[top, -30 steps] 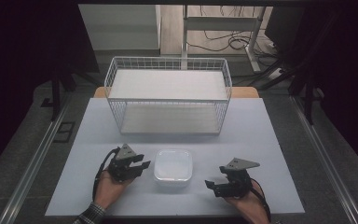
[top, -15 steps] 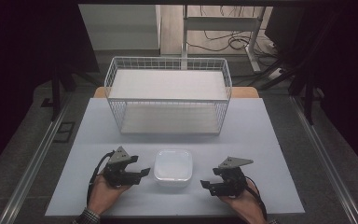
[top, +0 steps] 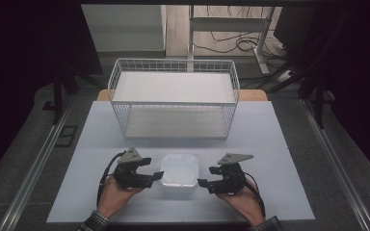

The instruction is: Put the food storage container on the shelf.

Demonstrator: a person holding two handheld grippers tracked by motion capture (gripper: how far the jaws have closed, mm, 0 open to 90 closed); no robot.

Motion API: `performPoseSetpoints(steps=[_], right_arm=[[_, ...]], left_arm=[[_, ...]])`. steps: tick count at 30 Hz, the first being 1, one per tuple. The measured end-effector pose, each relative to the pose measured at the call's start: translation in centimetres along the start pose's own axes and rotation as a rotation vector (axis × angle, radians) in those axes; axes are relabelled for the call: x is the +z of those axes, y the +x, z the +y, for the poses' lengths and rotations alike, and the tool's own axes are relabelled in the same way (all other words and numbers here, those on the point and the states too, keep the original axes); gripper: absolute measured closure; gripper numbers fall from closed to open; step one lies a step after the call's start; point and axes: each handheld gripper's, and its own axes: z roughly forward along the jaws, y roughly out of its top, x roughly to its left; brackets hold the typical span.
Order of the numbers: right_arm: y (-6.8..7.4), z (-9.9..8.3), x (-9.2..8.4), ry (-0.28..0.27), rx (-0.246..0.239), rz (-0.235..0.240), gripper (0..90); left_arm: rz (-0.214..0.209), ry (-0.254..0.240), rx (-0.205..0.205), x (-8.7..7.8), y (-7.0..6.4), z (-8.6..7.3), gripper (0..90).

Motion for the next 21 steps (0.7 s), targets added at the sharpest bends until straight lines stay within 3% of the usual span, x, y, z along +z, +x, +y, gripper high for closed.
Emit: performPoseSetpoints(steps=[2,4,9,11,12,13,14,17,20,21], right_arm=[[0.0,0.7,0.6,-0.010,-0.010,0.002,28.3],[0.0,1.6,1.8,-0.023,-0.010,0.007,22.6],[-0.3,1.9,3.5,0.016,0.015,0.024,14.0],[-0.3,1.6,3.8,0.016,0.033,0.053,13.5],[-0.3,1.5,3.8,0.023,0.043,0.071,14.0],[-0.3,1.4,3.8,0.027,0.052,0.085,15.0],[-0.1,1.3,3.8,0.036,0.060,0.091,14.9],[0.3,0.9,3.3,0.062,0.078,0.103,20.2],[0.4,0.6,2.3,0.063,0.094,0.107,34.9],[0.4,0.6,1.9,0.056,0.095,0.105,43.5]], left_arm=[[0.004,0.001,-0.008,0.6,0.1,0.3,21.9],[0.003,-0.006,-0.034,1.5,0.5,0.6,13.1],[-0.029,0.024,-0.040,2.8,0.4,0.3,11.1],[-0.104,0.016,-0.077,3.2,0.5,-0.1,13.7],[-0.104,0.016,-0.077,3.2,0.5,-0.1,15.3],[-0.160,0.033,-0.101,3.3,0.5,-0.2,16.7],[-0.169,0.040,-0.111,3.2,0.4,-0.4,16.5],[-0.169,0.045,-0.123,2.5,-0.1,-0.8,18.8],[-0.169,0.047,-0.124,2.0,-0.3,-1.1,27.0],[-0.171,0.043,-0.133,1.7,-0.4,-1.3,31.4]])
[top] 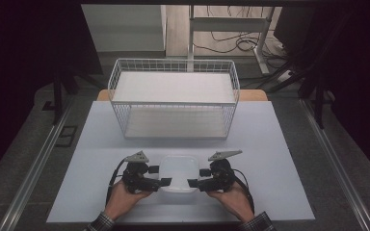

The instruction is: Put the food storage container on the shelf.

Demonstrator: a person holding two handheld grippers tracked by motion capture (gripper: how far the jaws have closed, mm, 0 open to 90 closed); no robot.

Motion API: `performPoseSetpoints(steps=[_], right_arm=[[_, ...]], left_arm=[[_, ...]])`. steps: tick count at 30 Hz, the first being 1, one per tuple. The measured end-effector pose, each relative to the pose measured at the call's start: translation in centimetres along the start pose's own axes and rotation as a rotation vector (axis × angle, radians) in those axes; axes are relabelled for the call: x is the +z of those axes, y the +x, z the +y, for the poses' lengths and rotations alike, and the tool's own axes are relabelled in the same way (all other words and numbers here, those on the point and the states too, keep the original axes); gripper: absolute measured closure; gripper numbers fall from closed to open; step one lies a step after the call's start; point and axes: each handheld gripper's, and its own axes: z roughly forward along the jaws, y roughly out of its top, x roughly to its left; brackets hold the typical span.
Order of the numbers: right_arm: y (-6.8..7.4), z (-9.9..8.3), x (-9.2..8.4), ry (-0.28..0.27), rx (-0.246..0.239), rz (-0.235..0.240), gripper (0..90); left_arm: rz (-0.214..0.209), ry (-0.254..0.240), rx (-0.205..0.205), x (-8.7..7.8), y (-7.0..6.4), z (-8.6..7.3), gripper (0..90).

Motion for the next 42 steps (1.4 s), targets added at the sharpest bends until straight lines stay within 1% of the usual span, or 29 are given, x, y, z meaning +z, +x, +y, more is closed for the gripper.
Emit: performPoseSetpoints(steps=[1,2,3,5,6,7,9,10,11,13,14,15,16,17,18,20,23,26,27,28,29,33,38,42], right_arm=[[0.0,-0.1,-0.4,-0.013,-0.003,-0.007,49.2],[0.1,-0.1,-0.7,-0.026,-0.004,-0.021,53.1],[0.1,-0.1,-0.8,-0.022,0.008,-0.024,54.7],[0.1,-0.1,-1.0,-0.032,0.027,-0.024,57.6],[0.2,-0.2,-1.0,-0.034,0.041,-0.024,59.2],[0.3,-0.2,-1.1,-0.037,0.054,-0.028,61.1],[0.4,-0.1,-1.4,-0.052,0.060,-0.044,66.3],[0.4,0.0,-1.5,-0.056,0.061,-0.046,68.1],[0.4,0.0,-1.5,-0.056,0.061,-0.046,68.1],[0.3,0.0,-1.6,-0.066,0.071,-0.044,71.6],[0.3,0.0,-1.7,-0.070,0.071,-0.047,73.5],[0.3,0.0,-1.7,-0.075,0.066,-0.056,77.1],[0.3,0.0,-1.7,-0.075,0.066,-0.056,77.1],[0.4,0.0,-1.8,-0.080,0.052,-0.077,78.3],[0.4,0.1,-1.7,-0.082,0.033,-0.097,78.3],[0.4,0.1,-1.7,-0.093,0.033,-0.100,78.3],[0.3,0.2,-1.6,-0.095,0.019,-0.106,78.3],[0.3,0.5,-1.7,-0.112,0.006,-0.106,78.3],[0.3,0.7,-1.8,-0.121,-0.006,-0.109,78.3],[0.4,0.8,-1.8,-0.121,-0.007,-0.112,78.3],[0.5,1.1,-1.8,-0.135,-0.025,-0.116,78.3],[0.4,1.9,-1.8,-0.149,-0.043,-0.120,78.4],[0.2,3.0,-1.6,-0.163,-0.054,-0.129,78.3],[-0.2,4.4,-1.4,-0.176,-0.067,-0.135,78.2]], left_arm=[[0.014,-0.023,-0.021,-0.6,-0.1,-0.2,36.7],[0.014,-0.023,-0.021,-0.6,-0.1,-0.2,45.0],[0.022,-0.033,-0.031,-1.2,-0.1,-0.2,52.1],[0.021,-0.033,-0.038,-1.3,-0.2,-0.2,55.9],[0.016,-0.041,-0.051,-1.5,-0.1,-0.3,57.6],[0.016,-0.048,-0.055,-1.6,-0.1,-0.2,60.2],[0.028,-0.068,-0.054,-1.8,-0.1,-0.2,65.9],[0.029,-0.074,-0.056,-1.9,-0.1,-0.2,67.4],[0.029,-0.074,-0.056,-1.9,-0.1,-0.2,68.8],[0.023,-0.087,-0.075,-2.1,-0.1,-0.2,70.8],[0.023,-0.087,-0.075,-2.1,-0.1,-0.2,73.0],[0.032,-0.100,-0.074,-2.3,-0.1,-0.2,76.3],[0.032,-0.100,-0.074,-2.3,-0.1,-0.2,79.6],[0.061,-0.095,-0.041,-2.1,-0.3,-0.2,79.6],[0.057,-0.102,-0.051,-2.1,-0.3,-0.2,79.8],[0.052,-0.105,-0.056,-2.1,-0.2,-0.3,80.0],[0.071,-0.109,-0.037,-2.1,-0.4,0.0,80.1],[0.084,-0.122,-0.024,-2.4,-0.4,0.4,80.1],[0.087,-0.125,-0.020,-2.5,-0.4,0.5,80.1],[0.092,-0.134,-0.015,-2.7,-0.4,0.7,80.1],[0.094,-0.139,-0.011,-2.8,-0.3,0.9,80.1],[0.101,-0.150,-0.004,-3.1,0.0,1.4,80.0],[0.129,-0.166,0.012,-3.4,0.4,2.5,80.1],[0.133,-0.178,0.001,-3.6,1.1,3.2,80.1]])
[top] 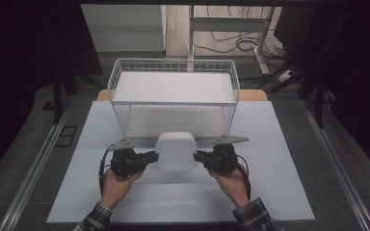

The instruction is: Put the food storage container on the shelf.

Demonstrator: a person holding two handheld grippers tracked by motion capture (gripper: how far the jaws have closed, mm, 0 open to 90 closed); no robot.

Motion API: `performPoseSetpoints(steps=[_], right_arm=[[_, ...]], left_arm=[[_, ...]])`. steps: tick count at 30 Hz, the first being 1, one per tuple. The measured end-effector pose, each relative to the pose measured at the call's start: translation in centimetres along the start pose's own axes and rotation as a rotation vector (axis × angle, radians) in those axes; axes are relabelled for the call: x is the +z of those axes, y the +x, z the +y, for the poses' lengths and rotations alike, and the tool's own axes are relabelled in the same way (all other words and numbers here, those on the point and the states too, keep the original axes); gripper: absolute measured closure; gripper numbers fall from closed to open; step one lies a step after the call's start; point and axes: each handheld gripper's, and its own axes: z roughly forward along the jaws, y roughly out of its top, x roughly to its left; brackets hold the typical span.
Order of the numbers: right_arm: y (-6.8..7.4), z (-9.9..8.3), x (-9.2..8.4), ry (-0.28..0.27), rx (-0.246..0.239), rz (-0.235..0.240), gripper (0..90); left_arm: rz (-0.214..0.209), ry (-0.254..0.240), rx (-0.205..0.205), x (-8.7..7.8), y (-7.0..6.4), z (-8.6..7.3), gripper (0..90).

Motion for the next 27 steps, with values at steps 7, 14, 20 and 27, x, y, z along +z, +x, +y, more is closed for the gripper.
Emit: performPoseSetpoints(steps=[7,14,20,27], right_arm=[[-0.9,1.6,1.2,-0.014,0.004,-0.015,77.8],[-2.3,2.7,2.1,-0.013,0.020,-0.027,77.5],[-3.5,3.9,2.8,-0.016,0.028,-0.034,77.3],[-4.7,4.7,3.9,-0.021,0.039,-0.045,77.0]], left_arm=[[0.017,-0.016,-0.010,0.6,1.3,1.5,80.2],[0.013,-0.016,-0.021,1.6,2.4,2.6,80.3],[0.017,-0.019,-0.039,2.5,3.5,3.6,80.2],[0.029,-0.015,-0.059,3.6,4.6,4.2,80.2]])
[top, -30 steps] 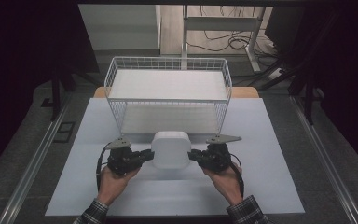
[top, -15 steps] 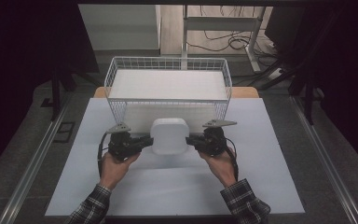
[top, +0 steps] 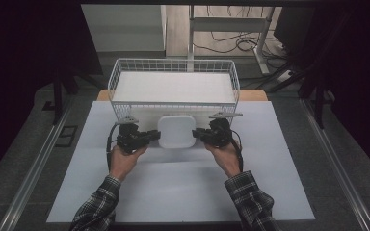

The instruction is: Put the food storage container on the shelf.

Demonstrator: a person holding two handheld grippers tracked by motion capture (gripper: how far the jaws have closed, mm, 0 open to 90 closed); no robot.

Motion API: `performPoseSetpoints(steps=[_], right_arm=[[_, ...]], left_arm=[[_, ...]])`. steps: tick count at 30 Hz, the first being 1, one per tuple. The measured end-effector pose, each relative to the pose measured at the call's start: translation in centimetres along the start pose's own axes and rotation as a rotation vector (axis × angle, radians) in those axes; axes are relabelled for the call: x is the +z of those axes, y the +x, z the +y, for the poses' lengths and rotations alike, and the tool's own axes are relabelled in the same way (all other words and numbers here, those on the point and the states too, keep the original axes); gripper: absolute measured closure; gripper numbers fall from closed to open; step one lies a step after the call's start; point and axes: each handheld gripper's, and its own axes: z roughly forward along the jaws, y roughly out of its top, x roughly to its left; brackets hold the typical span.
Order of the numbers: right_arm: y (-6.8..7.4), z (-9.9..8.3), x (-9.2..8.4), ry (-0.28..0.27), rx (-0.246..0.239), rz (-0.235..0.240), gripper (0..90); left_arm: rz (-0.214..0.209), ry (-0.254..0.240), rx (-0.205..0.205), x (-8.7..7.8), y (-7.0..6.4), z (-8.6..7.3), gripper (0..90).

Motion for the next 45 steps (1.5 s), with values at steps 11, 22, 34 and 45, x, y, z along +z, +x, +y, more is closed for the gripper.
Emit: performPoseSetpoints(steps=[11,22,34,45], right_arm=[[-1.2,-0.2,1.7,0.030,0.032,-0.019,76.5],[-2.1,-0.4,2.3,0.050,0.061,-0.018,75.8],[-2.5,-0.1,3.2,0.021,0.072,-0.039,69.3],[-2.7,0.5,4.0,-0.033,0.055,-0.131,62.5]], left_arm=[[0.018,0.033,-0.039,1.8,1.2,-0.2,79.9],[0.025,0.015,-0.074,3.2,2.0,-0.8,78.0],[0.053,-0.013,-0.058,4.2,2.1,-0.2,70.2],[0.181,-0.052,0.029,5.2,2.3,0.9,58.7]])
